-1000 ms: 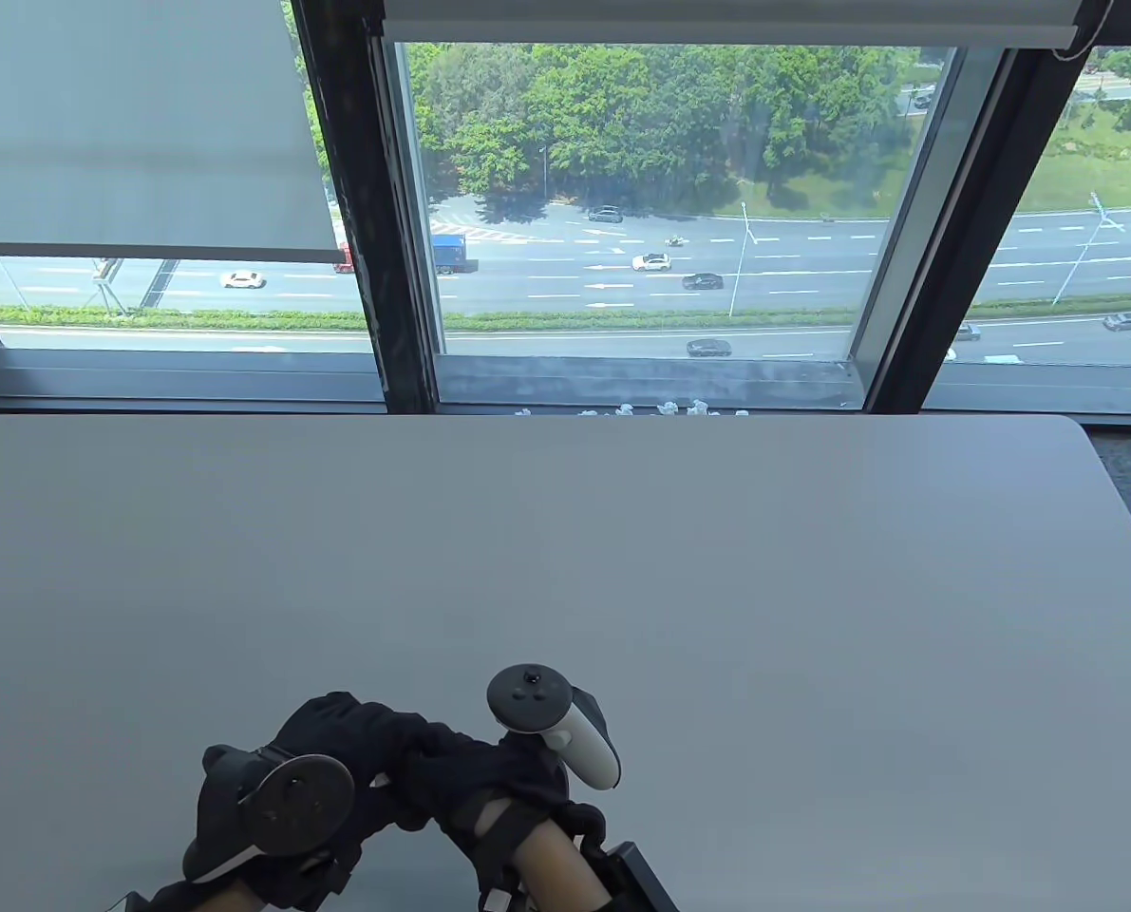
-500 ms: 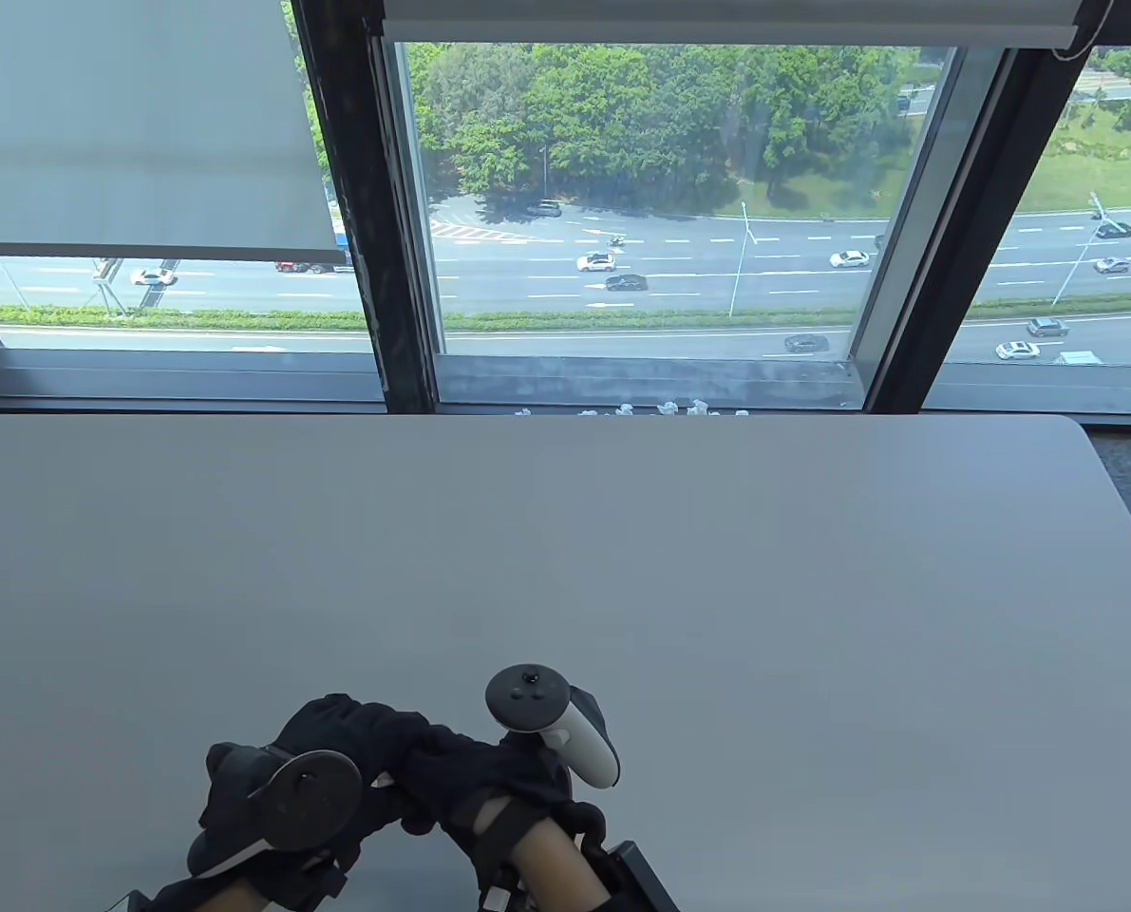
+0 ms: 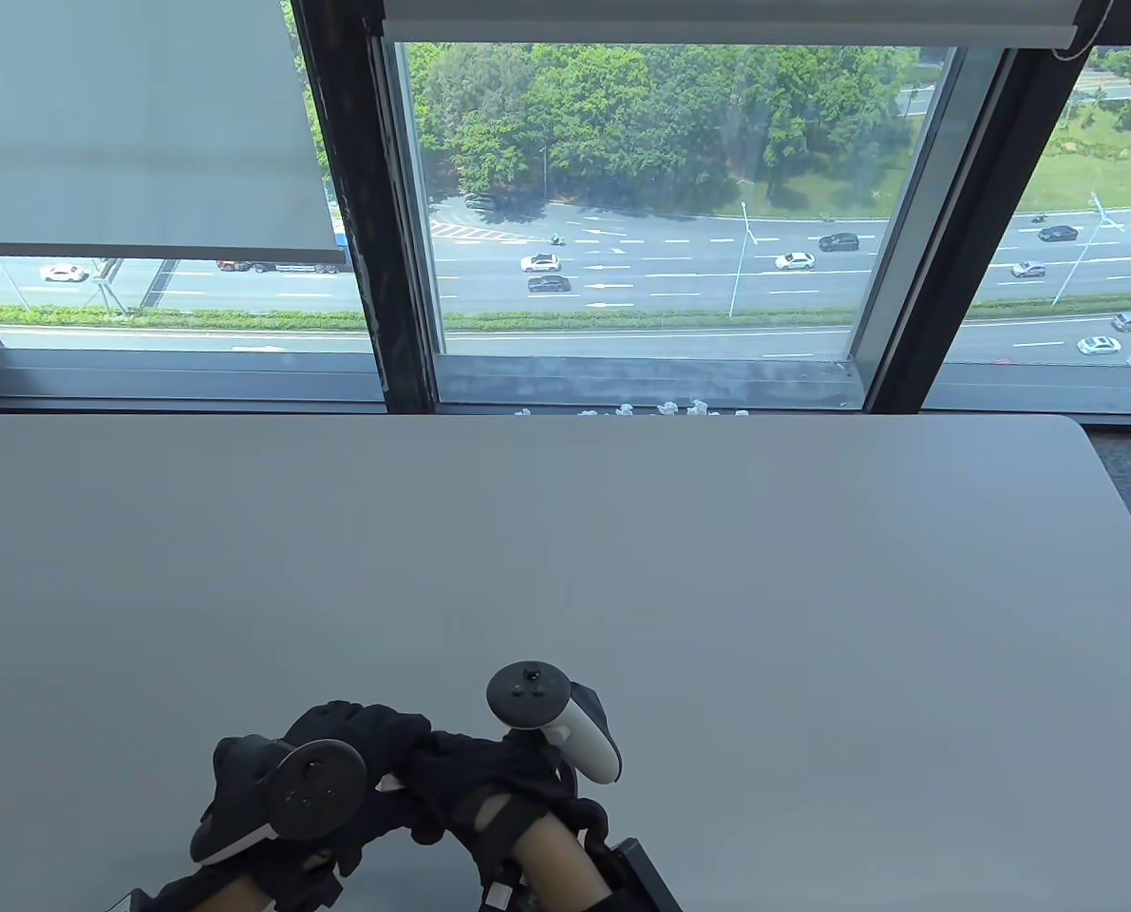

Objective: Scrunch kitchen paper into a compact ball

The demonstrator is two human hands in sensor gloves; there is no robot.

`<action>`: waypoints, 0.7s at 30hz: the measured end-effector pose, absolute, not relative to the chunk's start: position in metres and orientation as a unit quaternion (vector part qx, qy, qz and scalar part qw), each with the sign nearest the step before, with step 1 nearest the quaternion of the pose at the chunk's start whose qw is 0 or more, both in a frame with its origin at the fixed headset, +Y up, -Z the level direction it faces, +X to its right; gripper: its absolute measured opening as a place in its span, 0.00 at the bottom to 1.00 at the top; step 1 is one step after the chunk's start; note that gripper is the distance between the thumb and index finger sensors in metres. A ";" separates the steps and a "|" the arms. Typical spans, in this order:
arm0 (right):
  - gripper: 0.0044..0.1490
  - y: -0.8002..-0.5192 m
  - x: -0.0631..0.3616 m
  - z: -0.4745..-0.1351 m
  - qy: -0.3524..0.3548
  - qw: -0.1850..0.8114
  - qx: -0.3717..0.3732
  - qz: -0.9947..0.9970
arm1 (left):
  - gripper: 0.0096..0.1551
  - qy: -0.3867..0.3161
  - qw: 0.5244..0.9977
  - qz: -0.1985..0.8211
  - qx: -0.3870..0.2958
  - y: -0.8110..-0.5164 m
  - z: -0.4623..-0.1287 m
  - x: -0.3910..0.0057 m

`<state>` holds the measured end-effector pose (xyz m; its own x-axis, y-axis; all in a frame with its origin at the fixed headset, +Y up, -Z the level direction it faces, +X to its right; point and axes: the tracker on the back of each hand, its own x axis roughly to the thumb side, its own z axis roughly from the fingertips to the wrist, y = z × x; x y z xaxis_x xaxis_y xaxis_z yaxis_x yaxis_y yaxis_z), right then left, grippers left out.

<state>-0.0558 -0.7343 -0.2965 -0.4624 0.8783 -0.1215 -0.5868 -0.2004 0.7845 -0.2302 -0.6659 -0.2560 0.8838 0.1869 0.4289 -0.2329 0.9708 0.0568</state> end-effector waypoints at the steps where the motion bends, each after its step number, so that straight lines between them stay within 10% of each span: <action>1: 0.40 -0.734 -0.057 -0.296 0.406 0.485 0.182 0.753 | 0.37 -0.211 0.970 0.102 0.060 -0.665 -0.256 -0.231; 8: 0.46 -0.730 -0.058 -0.295 0.404 0.501 0.197 0.740 | 0.28 -0.199 0.970 0.105 0.091 -0.661 -0.253 -0.232; 14: 0.29 -0.727 -0.047 -0.301 0.376 0.521 0.180 0.745 | 0.60 -0.207 0.968 0.115 0.079 -0.666 -0.253 -0.231; 21: 0.47 -0.726 -0.047 -0.299 0.388 0.548 0.191 0.716 | 0.34 -0.170 0.964 0.117 0.167 -0.651 -0.246 -0.235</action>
<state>-0.0470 -0.7258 -0.2989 -0.3263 0.9328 -0.1530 -0.6366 -0.0973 0.7650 -0.2354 -0.6512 -0.2463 0.9154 0.1681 0.3659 -0.2815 0.9169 0.2830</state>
